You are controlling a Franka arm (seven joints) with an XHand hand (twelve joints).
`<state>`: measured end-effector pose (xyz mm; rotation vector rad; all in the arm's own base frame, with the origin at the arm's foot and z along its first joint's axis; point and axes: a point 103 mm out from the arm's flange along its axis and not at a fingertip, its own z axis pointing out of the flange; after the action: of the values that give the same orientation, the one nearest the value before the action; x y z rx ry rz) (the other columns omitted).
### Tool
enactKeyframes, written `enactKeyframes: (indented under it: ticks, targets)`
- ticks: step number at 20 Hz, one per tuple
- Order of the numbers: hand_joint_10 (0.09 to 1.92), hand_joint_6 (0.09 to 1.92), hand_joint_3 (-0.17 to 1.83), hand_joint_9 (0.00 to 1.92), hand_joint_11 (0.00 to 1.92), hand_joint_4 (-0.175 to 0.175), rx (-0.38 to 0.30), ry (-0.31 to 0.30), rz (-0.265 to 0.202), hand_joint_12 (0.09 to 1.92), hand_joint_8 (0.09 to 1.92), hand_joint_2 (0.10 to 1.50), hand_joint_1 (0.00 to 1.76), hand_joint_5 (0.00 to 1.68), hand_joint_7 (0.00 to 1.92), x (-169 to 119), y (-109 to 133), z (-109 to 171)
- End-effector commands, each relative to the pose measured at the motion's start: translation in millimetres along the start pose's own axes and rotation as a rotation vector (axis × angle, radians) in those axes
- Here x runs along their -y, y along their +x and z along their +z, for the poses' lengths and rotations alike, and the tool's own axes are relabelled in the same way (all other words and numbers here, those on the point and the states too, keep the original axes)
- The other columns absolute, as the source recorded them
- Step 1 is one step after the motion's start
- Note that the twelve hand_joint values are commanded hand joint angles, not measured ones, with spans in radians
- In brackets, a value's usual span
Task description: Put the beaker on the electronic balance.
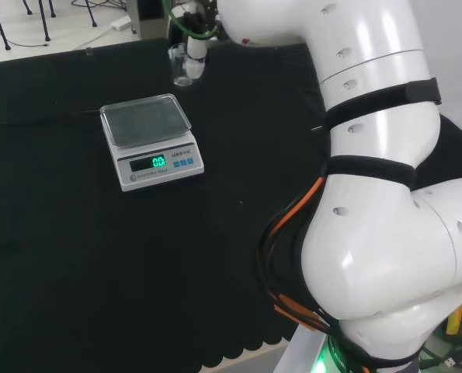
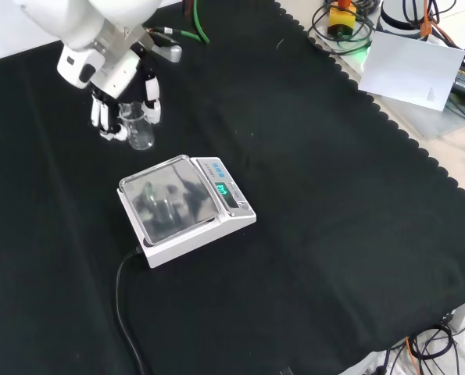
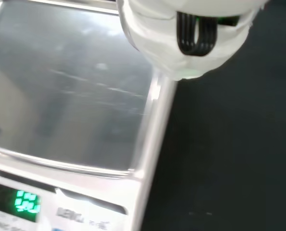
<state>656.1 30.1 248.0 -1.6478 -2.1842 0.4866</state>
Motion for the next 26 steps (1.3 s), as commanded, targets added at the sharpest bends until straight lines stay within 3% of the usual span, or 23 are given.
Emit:
enactKeyframes:
  ticks: [1, 26]
  targets:
    - [1.17, 0.91, -0.17, 1.13, 1.45, -0.175, -0.006, 0.017, -0.060, 0.12, 0.96, 1.09, 1.52, 1.04, 0.94, -8.5, 22.4, 8.4]
    - [1.17, 0.90, -0.17, 1.12, 1.47, -0.175, -0.034, 0.055, -0.153, 0.10, 0.96, 1.09, 1.52, 1.04, 0.94, -49.7, 61.7, 48.1]
